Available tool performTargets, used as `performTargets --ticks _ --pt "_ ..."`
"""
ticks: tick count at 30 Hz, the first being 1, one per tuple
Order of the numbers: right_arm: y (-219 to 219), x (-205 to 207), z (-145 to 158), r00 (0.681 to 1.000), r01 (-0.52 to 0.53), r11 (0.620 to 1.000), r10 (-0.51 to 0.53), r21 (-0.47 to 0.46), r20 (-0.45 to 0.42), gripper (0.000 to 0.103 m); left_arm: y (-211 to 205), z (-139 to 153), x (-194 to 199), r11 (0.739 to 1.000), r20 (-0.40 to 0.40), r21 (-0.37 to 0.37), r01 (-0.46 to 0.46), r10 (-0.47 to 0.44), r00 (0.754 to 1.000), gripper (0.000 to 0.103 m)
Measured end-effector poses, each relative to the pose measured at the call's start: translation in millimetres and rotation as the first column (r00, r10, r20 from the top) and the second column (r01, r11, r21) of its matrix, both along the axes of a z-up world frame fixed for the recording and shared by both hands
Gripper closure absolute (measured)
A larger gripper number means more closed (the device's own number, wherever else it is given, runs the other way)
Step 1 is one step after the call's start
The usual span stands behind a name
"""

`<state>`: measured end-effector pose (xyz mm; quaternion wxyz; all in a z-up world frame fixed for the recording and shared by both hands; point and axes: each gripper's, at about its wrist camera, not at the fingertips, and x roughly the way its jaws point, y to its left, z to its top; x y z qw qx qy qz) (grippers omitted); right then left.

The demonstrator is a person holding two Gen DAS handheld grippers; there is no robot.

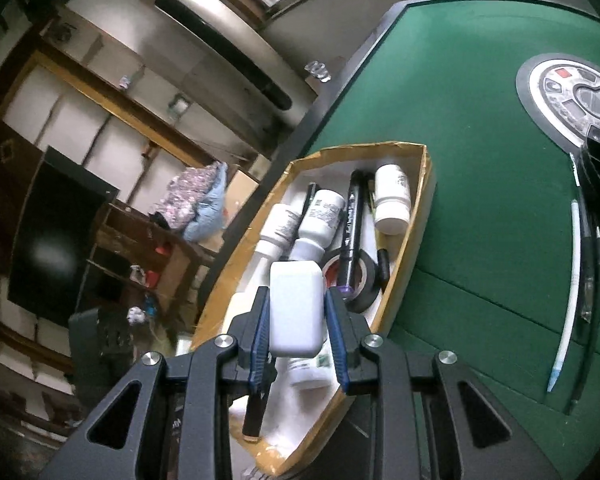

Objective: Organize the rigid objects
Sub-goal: 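Carry the black pen and plug adapter into the tray and open both grippers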

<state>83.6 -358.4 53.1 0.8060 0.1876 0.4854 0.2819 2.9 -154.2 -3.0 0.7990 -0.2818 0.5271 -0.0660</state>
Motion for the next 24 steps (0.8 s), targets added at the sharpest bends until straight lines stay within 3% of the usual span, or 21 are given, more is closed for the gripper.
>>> performTargets --ticks 13,17,24 --pt "40.4 26.6 -13.8 1.000 0.000 0.991 -0.003 -0.131 -0.021 0.077 6.3 -13.7 6.6 1.000 -0.029 -0.015 0.007 -0.007 1.000 0.089" --pt "48.6 31.9 -17.9 0.999 0.031 0.976 -0.032 -0.215 -0.005 0.077 6.7 -12.2 6.1 1.000 -0.026 -0.010 0.022 -0.022 0.999 0.089" --pt "57.6 35.8 -28.4 0.999 0.035 0.965 -0.040 -0.261 -0.013 0.076 15.6 -17.6 17.5 0.999 -0.043 -0.035 0.010 -0.011 0.999 0.089"
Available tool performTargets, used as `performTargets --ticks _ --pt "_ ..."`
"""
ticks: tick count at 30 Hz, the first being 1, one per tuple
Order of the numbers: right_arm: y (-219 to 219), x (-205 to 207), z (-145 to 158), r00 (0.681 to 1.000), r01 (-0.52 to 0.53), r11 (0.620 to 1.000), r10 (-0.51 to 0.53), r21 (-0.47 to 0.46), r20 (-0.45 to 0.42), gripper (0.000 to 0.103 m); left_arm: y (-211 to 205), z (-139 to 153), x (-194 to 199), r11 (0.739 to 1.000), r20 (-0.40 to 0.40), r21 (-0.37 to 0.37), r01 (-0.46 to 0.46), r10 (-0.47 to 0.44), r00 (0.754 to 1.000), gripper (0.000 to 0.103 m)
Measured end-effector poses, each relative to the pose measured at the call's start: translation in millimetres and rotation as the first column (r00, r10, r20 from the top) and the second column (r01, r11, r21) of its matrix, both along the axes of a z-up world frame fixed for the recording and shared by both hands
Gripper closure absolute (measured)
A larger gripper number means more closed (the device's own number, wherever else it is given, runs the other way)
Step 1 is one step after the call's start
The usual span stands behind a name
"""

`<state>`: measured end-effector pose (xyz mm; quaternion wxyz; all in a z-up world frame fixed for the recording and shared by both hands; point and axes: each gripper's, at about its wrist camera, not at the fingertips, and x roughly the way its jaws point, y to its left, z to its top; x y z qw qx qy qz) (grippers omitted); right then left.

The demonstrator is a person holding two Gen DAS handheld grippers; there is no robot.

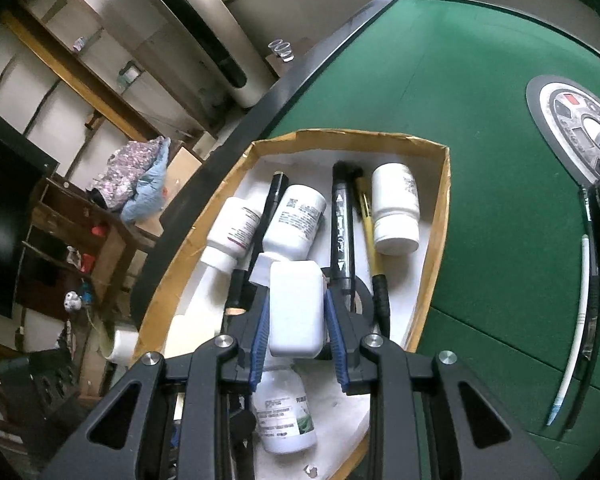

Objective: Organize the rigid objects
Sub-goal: 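Carry the black pen and plug adapter into the tray and open both grippers, then move both grippers back over the pens on the table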

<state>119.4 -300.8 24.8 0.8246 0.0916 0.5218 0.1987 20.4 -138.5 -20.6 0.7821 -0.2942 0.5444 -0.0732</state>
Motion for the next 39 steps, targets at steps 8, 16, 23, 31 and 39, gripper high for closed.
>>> performTargets --ticks 8,16,23,31,39 --pt "-4.6 -1.2 0.0 1.000 0.017 1.000 -0.017 -0.013 0.006 0.076 -7.3 3.1 -2.2 0.999 -0.003 0.041 0.027 -0.027 1.000 0.089" --pt "-13.0 -6.8 6.6 1.000 0.010 0.999 -0.012 0.052 0.027 0.073 -7.3 5.9 -3.9 1.000 0.009 0.016 0.021 -0.021 1.000 0.078" --pt "-40.8 -29.7 31.0 0.995 -0.015 0.987 -0.001 0.163 0.099 0.069 -10.9 21.3 -14.0 1.000 0.077 0.029 0.000 -0.003 0.997 0.053" --pt "-115.9 -63.1 39.4 0.987 0.052 0.967 -0.088 0.249 0.133 0.068 -43.7 37.3 -25.6 0.996 0.152 0.068 0.053 -0.063 0.986 0.053" --pt "-219.1 -75.2 10.9 0.955 0.274 0.936 -0.292 0.222 0.057 0.068 -102.1 57.0 -35.3 0.975 0.228 0.150 0.166 -0.197 0.953 0.050"
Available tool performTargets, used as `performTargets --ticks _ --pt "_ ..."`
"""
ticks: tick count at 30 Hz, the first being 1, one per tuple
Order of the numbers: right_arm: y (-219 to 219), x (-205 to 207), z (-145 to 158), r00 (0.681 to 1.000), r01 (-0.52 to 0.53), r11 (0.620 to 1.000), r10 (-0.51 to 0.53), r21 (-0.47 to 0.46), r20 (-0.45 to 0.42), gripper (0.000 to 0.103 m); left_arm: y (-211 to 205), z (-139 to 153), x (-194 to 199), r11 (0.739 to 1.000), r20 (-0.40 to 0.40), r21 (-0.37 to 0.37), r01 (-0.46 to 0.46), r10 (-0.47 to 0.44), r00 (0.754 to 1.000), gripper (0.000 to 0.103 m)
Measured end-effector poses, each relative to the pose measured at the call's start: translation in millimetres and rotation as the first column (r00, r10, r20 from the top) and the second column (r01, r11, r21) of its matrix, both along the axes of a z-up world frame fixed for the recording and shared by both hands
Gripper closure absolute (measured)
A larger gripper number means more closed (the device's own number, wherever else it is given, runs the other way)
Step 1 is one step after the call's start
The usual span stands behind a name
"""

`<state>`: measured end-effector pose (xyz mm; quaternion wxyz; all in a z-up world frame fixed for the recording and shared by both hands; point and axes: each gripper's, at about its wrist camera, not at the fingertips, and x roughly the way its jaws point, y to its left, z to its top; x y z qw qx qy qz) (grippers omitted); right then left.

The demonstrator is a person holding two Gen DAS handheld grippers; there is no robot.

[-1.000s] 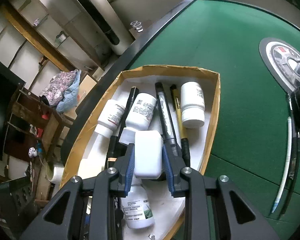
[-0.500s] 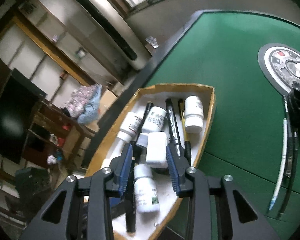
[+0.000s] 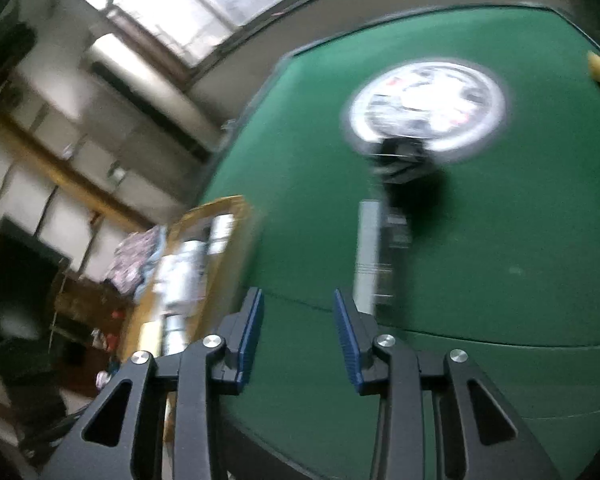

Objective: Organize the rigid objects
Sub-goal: 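Move both grippers back over the pens on the table, then grasp the white pen with the left gripper while the right grasps a black pen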

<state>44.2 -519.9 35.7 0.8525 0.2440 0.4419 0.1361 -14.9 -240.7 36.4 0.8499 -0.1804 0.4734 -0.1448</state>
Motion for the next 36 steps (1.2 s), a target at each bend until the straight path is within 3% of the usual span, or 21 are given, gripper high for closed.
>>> performTargets --ticks 3,6,11,16,18,21,26,32,34,36 --pt "-29.3 3.0 -15.2 0.997 0.048 0.999 -0.046 0.018 -0.064 0.068 -19.3 1.4 -0.3 0.999 0.004 0.015 0.041 -0.041 0.999 0.050" --pt "-37.7 5.8 -27.8 0.993 0.060 0.998 -0.063 -0.025 -0.102 0.071 -33.2 1.7 -0.4 0.997 0.000 0.029 0.070 -0.070 0.998 0.050" --pt "-11.4 11.6 -36.5 0.993 -0.031 0.982 0.010 -0.185 -0.115 0.083 -46.5 1.0 0.4 0.995 -0.013 0.045 0.092 -0.092 0.996 0.050" --pt "25.1 10.1 -42.3 0.995 -0.070 0.886 0.028 -0.458 -0.097 0.094 -56.3 -2.1 3.6 0.992 -0.020 0.052 0.118 -0.117 0.993 0.050" --pt "29.9 6.5 -43.5 0.996 -0.060 0.857 0.019 -0.511 -0.085 0.095 -60.3 -2.7 5.7 0.990 -0.030 0.058 0.130 -0.128 0.991 0.050" --pt "19.6 -3.2 -43.8 0.997 -0.040 0.880 0.000 -0.474 -0.084 0.095 -67.4 -0.9 8.2 0.987 -0.029 0.071 0.145 -0.143 0.989 0.050" --pt "-10.1 -28.5 -46.4 0.994 -0.007 0.942 -0.030 -0.337 -0.105 0.095 -86.9 -4.5 18.7 0.978 -0.052 0.098 0.183 -0.179 0.982 0.050" --pt "-26.0 -45.6 -48.9 0.995 -0.011 0.959 -0.018 -0.282 -0.099 0.095 -132.1 -17.7 51.5 0.947 -0.080 0.179 0.267 -0.256 0.963 0.050" --pt "-27.9 -46.9 -48.9 0.995 -0.007 0.966 -0.019 -0.259 -0.099 0.095 -147.0 -29.8 68.0 0.934 -0.122 0.190 0.302 -0.283 0.951 0.050" --pt "-30.7 -45.5 -49.7 0.995 -0.004 0.971 -0.021 -0.239 -0.100 0.095 -159.5 -40.5 81.7 0.927 -0.165 0.199 0.318 -0.288 0.943 0.063"
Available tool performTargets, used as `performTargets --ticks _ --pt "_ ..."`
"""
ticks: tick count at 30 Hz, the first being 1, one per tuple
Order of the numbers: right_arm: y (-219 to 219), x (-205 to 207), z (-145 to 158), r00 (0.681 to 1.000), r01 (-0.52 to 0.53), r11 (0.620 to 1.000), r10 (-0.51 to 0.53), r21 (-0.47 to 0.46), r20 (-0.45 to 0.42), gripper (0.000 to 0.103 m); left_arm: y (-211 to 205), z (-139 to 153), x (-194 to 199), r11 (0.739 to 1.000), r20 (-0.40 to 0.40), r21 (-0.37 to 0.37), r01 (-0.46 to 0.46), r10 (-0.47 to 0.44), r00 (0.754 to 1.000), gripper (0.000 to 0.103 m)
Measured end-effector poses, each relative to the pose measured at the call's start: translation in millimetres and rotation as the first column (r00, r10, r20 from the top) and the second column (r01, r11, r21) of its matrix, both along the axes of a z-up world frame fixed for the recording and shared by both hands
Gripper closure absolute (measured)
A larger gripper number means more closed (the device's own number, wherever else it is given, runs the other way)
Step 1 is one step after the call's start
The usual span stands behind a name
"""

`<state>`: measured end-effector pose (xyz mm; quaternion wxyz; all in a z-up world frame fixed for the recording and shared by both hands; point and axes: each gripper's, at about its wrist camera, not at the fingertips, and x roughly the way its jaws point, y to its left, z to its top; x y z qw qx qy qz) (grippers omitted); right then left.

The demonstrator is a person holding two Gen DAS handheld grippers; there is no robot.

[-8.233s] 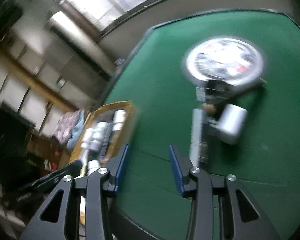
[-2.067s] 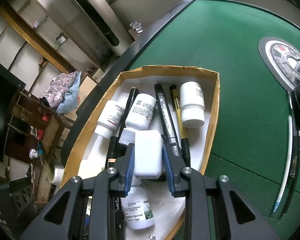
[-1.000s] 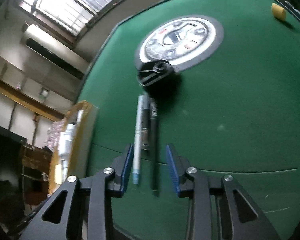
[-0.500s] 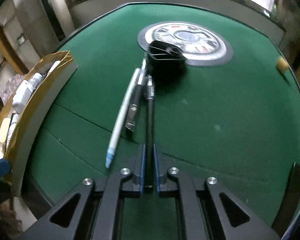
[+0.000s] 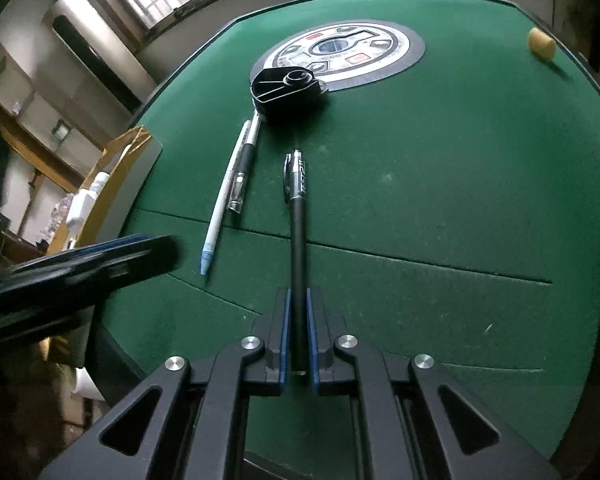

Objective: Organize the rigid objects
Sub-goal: 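Grasp the white pen with the left gripper while the right grasps a black pen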

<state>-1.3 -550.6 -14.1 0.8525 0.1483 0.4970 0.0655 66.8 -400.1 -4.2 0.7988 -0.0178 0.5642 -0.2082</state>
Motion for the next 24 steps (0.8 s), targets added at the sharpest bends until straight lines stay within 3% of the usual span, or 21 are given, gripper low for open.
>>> performTargets --ticks 4,6,7,12,16,18,20,24 --pt "-3.1 -1.1 -0.9 1.000 0.003 1.000 -0.003 0.026 0.003 0.095 -26.1 -9.6 13.3 0.997 0.011 0.075 0.026 -0.027 1.000 0.072" --pt "-2.8 -1.5 -0.9 1.000 -0.001 1.000 0.001 0.024 0.005 0.095 -32.3 -16.1 15.5 0.992 0.027 0.124 0.035 -0.039 0.999 0.091" --pt "-3.0 -1.3 -1.1 1.000 -0.001 1.000 0.001 0.024 0.007 0.095 -32.9 -15.6 14.3 0.988 0.057 0.153 0.022 -0.031 0.998 0.095" --pt "-4.6 -1.1 -1.5 1.000 -0.003 0.999 0.003 0.032 0.007 0.095 -16.2 -15.9 -3.7 0.987 0.049 0.154 0.044 -0.052 0.997 0.096" --pt "-3.6 -0.5 -1.0 1.000 -0.014 1.000 0.014 0.021 0.009 0.095 9.3 -18.5 -30.7 0.994 -0.013 0.097 0.057 -0.056 0.998 0.096" --pt "-3.1 3.3 0.3 1.000 -0.014 1.000 0.014 0.025 0.000 0.091 15.1 -17.8 -32.5 0.995 -0.040 0.083 0.054 -0.050 0.998 0.093" --pt "-2.8 9.5 2.2 1.000 -0.006 0.999 0.006 0.033 0.008 0.078 17.0 -14.8 -27.6 0.997 -0.031 0.073 0.040 -0.038 0.999 0.090" --pt "4.1 22.6 5.8 1.000 -0.011 1.000 0.011 0.021 0.009 0.076 13.7 -9.4 -14.7 0.998 0.000 0.060 0.019 -0.020 1.000 0.089"
